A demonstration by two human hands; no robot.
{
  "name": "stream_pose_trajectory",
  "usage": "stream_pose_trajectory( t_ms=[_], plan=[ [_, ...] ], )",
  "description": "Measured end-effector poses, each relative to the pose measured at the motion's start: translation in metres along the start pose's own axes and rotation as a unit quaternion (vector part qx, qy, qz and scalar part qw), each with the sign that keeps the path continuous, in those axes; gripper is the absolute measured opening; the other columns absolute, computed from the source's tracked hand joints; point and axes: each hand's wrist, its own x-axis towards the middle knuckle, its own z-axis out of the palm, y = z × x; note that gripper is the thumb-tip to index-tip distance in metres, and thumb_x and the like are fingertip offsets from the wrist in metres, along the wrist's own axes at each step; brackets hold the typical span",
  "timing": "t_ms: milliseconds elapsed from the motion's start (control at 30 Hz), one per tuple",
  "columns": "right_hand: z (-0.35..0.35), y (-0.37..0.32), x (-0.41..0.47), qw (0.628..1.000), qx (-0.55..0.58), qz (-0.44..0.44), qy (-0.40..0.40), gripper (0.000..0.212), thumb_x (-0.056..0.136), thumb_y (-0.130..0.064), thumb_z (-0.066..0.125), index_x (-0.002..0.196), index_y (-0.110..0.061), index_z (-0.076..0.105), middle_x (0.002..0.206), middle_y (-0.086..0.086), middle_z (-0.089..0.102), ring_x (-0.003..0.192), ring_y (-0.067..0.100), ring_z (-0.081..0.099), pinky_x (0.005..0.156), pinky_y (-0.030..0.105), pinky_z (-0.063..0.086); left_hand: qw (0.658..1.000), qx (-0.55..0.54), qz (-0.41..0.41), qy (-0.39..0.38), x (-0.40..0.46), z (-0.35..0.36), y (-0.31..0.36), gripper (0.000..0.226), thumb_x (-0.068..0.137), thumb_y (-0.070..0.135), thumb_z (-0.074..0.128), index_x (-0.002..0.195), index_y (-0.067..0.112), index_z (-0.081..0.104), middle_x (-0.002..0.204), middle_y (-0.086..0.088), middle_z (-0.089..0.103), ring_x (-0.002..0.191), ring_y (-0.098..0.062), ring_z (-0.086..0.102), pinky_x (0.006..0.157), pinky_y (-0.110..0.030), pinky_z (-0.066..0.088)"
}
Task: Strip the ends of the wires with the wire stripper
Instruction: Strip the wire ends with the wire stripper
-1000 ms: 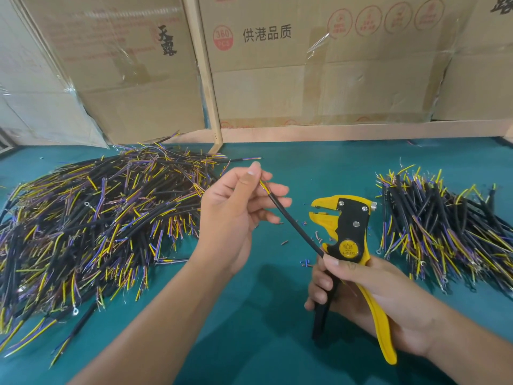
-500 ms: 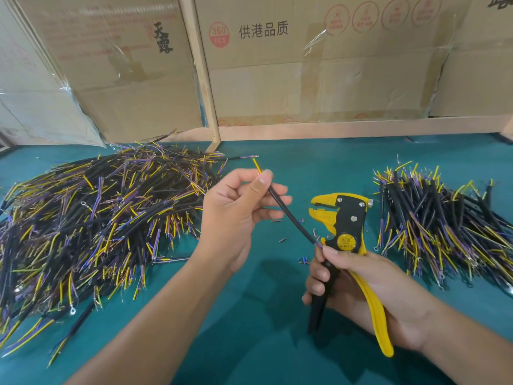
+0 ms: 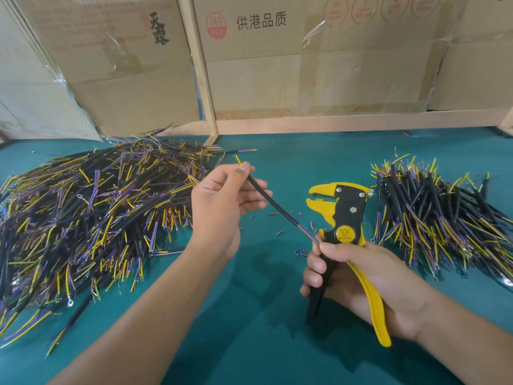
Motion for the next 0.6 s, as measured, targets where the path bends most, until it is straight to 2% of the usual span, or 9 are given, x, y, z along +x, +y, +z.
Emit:
stream_pose_trajectory(
  t_ms=[233, 600],
  plan=[
    [-0.003, 0.001, 0.0, 1.0, -0.018, -0.016, -0.013, 0.007, 0.085, -0.008, 0.066, 0.09, -0.003, 0.066, 0.079, 0.016, 0.053, 0.068, 0.031, 0.053, 0.075, 0.047, 0.055, 0.999, -0.013, -0.01, 0.042, 0.005, -0.005, -0.002, 0.019, 0.102, 0.019, 0.054, 0.086, 0.011, 0.062, 0.065, -0.006, 0.067, 0.056, -0.019, 0.067, 0.048, -0.022, 0.052],
    [-0.005, 0.002, 0.0, 0.997, -0.051, -0.046, -0.039, 0.025, 0.076, -0.016, 0.07, 0.098, -0.004, 0.072, 0.081, 0.014, 0.057, 0.072, 0.028, 0.056, 0.077, 0.043, 0.055, 0.997, -0.036, -0.028, 0.069, 0.01, -0.01, -0.003, 0.017, 0.102, 0.021, 0.054, 0.092, 0.01, 0.063, 0.064, -0.005, 0.066, 0.053, -0.017, 0.064, 0.051, -0.022, 0.051]
  ],
)
